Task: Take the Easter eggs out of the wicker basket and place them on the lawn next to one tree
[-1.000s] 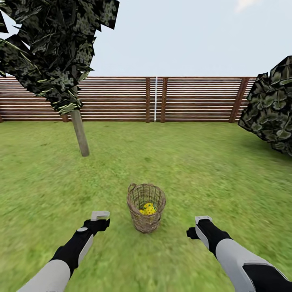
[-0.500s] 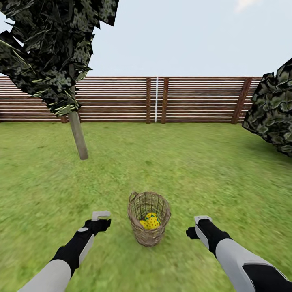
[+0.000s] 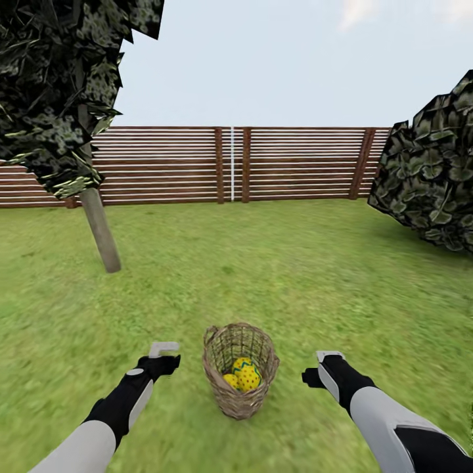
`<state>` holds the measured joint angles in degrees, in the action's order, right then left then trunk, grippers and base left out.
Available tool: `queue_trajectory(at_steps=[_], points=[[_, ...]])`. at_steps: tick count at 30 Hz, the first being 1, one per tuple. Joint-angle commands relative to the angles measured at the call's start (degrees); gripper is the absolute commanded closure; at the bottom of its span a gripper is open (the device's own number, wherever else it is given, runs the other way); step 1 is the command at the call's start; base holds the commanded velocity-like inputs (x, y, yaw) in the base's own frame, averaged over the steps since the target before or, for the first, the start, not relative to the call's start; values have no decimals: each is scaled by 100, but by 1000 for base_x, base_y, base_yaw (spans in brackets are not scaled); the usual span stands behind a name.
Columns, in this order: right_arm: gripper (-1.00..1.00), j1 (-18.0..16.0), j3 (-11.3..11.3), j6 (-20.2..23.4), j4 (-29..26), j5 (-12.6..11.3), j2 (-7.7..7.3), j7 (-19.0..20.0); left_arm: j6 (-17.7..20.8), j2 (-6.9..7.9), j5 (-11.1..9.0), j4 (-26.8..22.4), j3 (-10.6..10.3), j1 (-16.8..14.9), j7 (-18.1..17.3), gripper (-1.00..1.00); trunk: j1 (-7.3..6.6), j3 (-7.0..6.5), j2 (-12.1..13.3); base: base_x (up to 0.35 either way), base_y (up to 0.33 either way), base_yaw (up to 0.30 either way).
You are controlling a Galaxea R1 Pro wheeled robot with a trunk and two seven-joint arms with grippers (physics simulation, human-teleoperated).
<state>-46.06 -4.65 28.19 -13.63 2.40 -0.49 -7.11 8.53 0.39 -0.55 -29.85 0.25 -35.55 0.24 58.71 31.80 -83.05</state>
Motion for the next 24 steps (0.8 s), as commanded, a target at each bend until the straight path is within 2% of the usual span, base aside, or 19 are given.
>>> queue_trajectory(at_steps=[1, 10, 14, 20, 22, 24], points=[[-100, -3, -52, 27, -8, 24, 6, -10, 34, 1, -6, -13, 2, 2, -1, -100, 2, 1, -3, 220, 281, -266], [-100, -5, -75, 26, -8, 19, 4, -10, 45, 5, -6, 2, 2, -1, -55, -100, 2, -38, -3, 223, 278, -266], [-100, 0, -79, 20, -7, 16, 12, -10, 44, 5, 0, 337, -11, 1, -229, -100, 2, -55, -3, 223, 277, -266], [-100, 1, -93, 20, -8, 11, -1, -13, 54, 5, 9, 485, -17, -4, -322, -100, 2, -81, -3, 223, 277, -266], [-100, 1, -96, 20, -5, 8, -2, -13, 288, 0, 19, 489, -22, -3, -329, -100, 2, -89, -3, 223, 277, -266], [-100, 0, -97, 20, -1, 7, -3, -15, 907, -13, 25, 443, -23, -4, -373, -100, 2, -98, -3, 223, 277, -266]])
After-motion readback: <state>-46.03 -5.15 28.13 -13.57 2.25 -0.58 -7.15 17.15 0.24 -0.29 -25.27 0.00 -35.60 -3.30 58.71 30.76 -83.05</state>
